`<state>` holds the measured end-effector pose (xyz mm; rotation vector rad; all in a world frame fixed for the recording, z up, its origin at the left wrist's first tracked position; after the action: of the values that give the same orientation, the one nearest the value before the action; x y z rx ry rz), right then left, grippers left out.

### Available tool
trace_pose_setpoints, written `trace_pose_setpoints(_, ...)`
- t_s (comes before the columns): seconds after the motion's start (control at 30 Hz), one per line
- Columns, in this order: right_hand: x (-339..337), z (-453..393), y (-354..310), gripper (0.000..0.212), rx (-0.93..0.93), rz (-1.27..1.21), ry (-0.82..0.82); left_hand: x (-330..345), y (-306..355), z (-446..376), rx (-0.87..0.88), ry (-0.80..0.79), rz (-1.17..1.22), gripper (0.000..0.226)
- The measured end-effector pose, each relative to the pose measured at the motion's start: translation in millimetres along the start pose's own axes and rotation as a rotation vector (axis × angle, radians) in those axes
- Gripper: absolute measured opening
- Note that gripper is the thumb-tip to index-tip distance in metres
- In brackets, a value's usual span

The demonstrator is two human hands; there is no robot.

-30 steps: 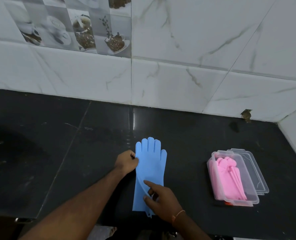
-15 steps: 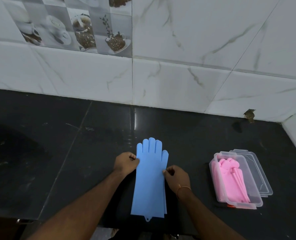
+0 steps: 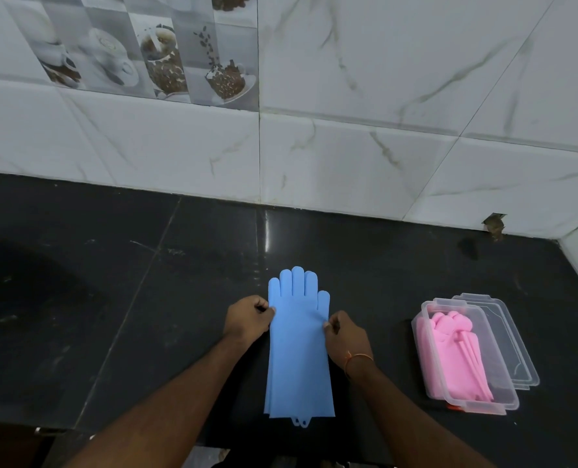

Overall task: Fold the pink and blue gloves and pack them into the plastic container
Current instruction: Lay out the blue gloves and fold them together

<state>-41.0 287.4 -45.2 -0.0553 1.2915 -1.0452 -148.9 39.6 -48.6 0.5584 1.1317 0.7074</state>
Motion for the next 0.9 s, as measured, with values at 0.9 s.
trace_pose_setpoints(0.9, -3, 58, -7, 0.033, -0.824, 0.434, -0.135, 4, -3, 77, 0.849, -0.397, -0.527, 0.033)
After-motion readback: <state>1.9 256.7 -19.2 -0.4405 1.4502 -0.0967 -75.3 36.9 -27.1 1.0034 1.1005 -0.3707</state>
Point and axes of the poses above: each hand's wrist, its own z-axis away from the middle knuckle, its own x-axis out of the palm, y = z × x, the point moved 9 cm from there along -z, towards the middle knuckle, and after that the axes turned 4 degrees about y, right-handed, at the moved point
